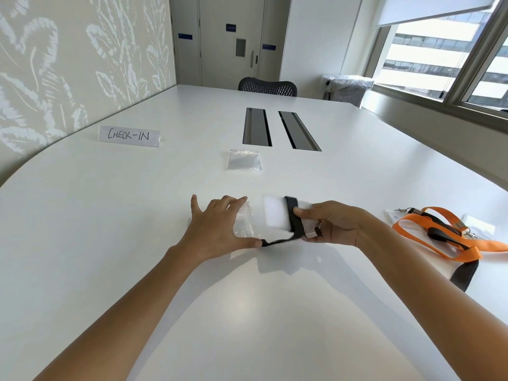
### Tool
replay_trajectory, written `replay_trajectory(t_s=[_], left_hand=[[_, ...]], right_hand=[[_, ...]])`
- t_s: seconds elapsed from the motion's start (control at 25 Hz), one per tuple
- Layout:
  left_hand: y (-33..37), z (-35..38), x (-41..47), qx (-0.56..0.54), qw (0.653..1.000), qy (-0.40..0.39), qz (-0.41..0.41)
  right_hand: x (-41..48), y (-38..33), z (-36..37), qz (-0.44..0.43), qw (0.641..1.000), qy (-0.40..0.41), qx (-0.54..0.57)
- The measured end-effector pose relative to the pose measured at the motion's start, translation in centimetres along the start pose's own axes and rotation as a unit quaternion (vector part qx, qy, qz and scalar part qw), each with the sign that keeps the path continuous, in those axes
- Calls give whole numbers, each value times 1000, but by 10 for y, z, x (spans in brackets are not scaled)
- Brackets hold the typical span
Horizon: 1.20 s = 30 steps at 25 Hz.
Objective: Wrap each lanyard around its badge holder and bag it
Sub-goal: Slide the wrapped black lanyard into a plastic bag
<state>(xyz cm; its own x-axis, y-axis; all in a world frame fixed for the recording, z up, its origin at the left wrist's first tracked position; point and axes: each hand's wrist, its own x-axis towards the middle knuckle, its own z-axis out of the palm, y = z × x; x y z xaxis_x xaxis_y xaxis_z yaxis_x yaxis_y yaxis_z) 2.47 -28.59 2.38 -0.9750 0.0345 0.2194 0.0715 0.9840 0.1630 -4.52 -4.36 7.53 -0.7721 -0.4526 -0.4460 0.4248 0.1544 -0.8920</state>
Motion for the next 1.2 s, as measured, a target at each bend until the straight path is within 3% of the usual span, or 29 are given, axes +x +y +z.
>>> replay_trajectory(t_s=[0.16, 0.28, 0.4, 0.52, 0.72, 0.96, 1.2], left_hand=[[8, -9, -2, -6, 999, 42, 25], [18, -18, -5, -56, 993, 71, 74], [29, -23, -10, -110, 979, 49, 162], [34, -19, -13, -114, 972, 16, 205], [33, -14, -14, -108, 973, -9, 205], [29, -14, -12, -101, 978, 11, 181], [29, -14, -11, -85, 981, 46, 169]], right_hand=[[-1, -6, -4, -41, 977, 90, 191], [-1, -9, -3, -63, 958, 148, 238], [-2, -11, -1, -72, 948, 166, 264], [-5, -12, 5, -68, 951, 144, 264], [-9, -11, 16, -50, 965, 139, 217], [-18, -11, 28, -23, 983, 105, 146], [-20, -4, 40, -19, 983, 82, 162]])
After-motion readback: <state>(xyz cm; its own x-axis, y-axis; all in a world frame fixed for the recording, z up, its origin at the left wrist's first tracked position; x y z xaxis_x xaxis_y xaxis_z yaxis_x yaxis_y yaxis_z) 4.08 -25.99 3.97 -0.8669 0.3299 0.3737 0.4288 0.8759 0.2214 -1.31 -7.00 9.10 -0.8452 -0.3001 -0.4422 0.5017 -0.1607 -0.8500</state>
